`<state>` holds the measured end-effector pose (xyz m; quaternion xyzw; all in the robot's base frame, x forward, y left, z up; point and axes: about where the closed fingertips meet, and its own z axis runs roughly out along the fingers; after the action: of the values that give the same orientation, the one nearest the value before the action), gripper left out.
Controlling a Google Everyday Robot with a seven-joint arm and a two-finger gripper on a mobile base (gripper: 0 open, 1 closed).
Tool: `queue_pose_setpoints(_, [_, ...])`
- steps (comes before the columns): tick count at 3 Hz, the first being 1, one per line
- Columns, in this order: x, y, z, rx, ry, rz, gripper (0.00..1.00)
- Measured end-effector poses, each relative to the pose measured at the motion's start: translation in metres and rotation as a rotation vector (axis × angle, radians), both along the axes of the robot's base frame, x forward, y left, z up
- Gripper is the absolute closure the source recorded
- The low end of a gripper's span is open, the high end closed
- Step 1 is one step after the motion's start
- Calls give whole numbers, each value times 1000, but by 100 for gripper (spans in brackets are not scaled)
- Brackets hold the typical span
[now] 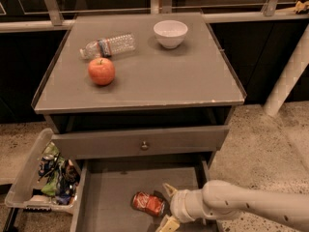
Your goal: Pick coke can from middle drawer and place on counter
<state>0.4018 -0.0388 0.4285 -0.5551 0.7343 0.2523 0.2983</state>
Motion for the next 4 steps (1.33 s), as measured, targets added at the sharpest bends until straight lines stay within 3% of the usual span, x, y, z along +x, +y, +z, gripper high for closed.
queue_pose_setpoints(2, [34,2,-51,-181,5,-84,0])
queue_pose_setpoints(3, [45,1,-61,-209,3,-112,0])
queue_pose_setpoints(4, [46,1,-61,-211,1,-113,7])
